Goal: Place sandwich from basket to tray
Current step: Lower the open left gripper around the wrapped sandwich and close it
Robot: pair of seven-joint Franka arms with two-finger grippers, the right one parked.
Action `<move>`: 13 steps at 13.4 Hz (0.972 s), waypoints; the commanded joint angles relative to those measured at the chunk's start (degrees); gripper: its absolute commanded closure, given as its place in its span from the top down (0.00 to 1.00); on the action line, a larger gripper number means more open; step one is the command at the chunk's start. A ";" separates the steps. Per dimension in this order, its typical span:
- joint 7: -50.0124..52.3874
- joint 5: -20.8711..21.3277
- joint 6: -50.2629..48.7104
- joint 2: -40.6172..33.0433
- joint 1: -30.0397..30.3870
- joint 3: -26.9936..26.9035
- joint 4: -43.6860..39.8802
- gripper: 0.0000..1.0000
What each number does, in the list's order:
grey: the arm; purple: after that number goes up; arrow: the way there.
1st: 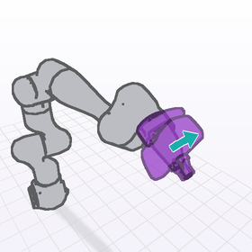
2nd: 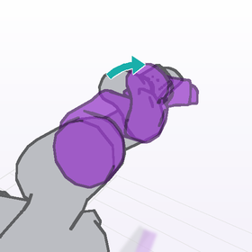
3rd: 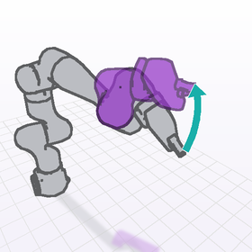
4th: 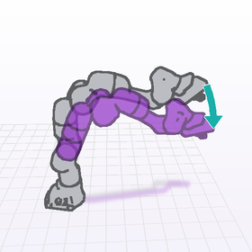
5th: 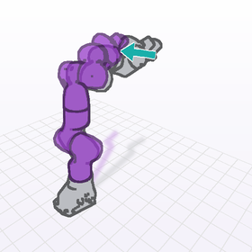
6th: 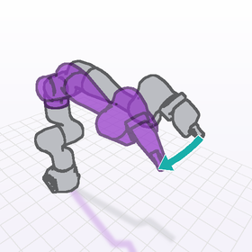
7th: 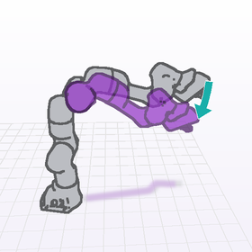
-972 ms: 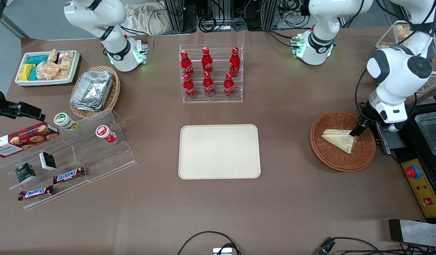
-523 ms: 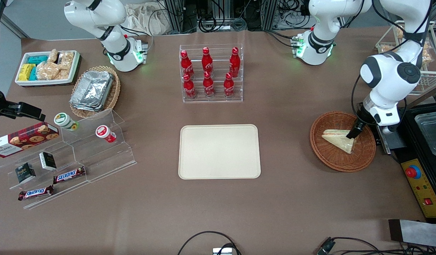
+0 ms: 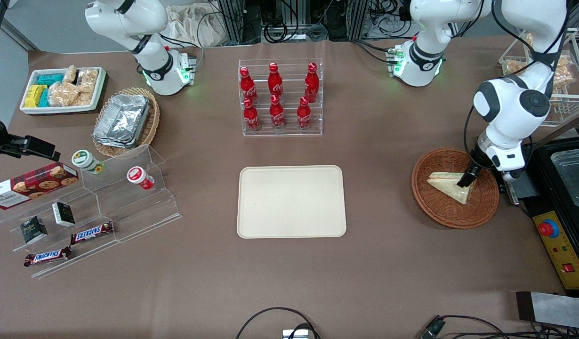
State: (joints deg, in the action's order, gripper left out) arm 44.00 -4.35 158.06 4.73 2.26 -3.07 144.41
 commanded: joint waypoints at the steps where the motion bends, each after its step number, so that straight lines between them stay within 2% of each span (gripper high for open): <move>1: 0.74 -0.39 2.52 1.07 0.02 0.00 0.79 1.00; 4: 0.74 -0.39 2.60 1.69 0.02 0.00 0.52 0.99; 6: 0.74 -0.74 3.57 2.04 0.02 0.00 0.52 0.93; 7: 0.74 -1.01 3.57 2.04 0.02 0.00 0.52 0.82; 10: 0.74 -1.01 3.48 1.96 -0.07 0.08 0.44 0.29; 12: 0.65 -1.01 3.40 1.78 -0.07 0.08 0.35 0.07; 13: 0.65 -1.01 3.22 1.69 -0.07 0.00 0.35 0.01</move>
State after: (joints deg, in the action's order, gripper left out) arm 44.23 -4.69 160.16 6.66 2.27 -3.07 144.42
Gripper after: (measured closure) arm 0.630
